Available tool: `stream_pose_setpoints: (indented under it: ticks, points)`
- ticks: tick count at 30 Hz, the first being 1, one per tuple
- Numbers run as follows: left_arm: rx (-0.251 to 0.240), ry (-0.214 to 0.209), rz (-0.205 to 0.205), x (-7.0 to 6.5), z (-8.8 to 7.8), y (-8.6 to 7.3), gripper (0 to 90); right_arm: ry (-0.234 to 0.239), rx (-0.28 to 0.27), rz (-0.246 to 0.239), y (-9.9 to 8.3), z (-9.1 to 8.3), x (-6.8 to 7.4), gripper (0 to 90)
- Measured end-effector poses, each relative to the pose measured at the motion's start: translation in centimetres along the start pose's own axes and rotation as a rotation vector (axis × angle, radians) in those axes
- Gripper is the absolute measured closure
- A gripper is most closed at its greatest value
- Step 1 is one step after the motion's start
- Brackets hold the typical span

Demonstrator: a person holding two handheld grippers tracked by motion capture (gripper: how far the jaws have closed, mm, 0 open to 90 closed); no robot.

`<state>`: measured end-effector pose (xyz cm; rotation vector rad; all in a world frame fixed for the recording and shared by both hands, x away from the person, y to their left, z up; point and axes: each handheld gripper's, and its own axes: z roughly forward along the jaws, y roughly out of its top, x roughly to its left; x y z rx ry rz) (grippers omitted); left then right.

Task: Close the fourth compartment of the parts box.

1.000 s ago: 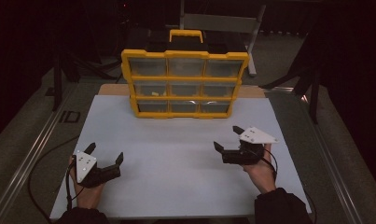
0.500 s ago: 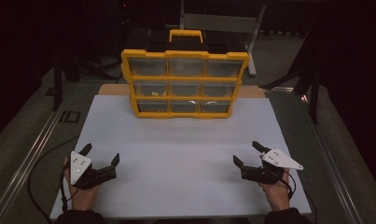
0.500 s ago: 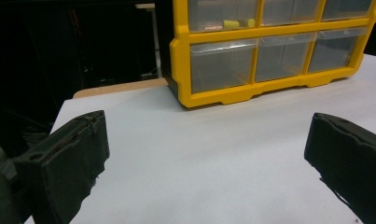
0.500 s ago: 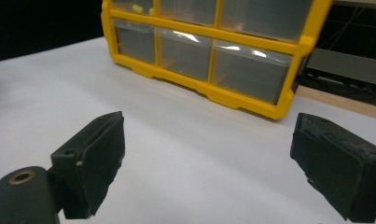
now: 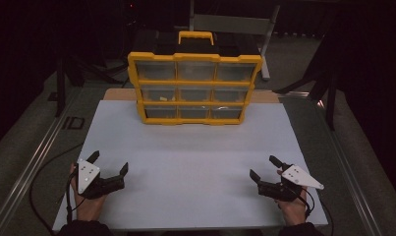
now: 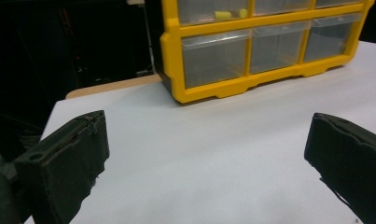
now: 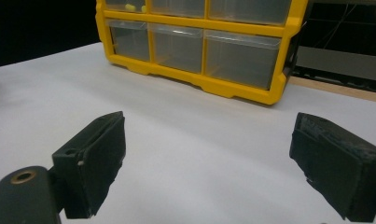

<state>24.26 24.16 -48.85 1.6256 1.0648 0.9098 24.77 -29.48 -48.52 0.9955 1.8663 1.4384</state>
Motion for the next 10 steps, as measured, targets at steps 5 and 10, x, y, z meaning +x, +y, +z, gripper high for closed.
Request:
stream_pose_setpoints:
  ticks: [5, 10]
  points:
    - [0.015, -0.007, 0.009, -0.28, 0.41, -0.13, 0.8, 0.002, 0.006, 0.001, -0.15, 0.02, -0.1, 10.5]
    - [0.03, -0.01, 0.015, -0.45, 0.74, -0.24, 0.8, -0.007, 0.029, 0.009, -0.3, 0.02, -0.36, 10.4]
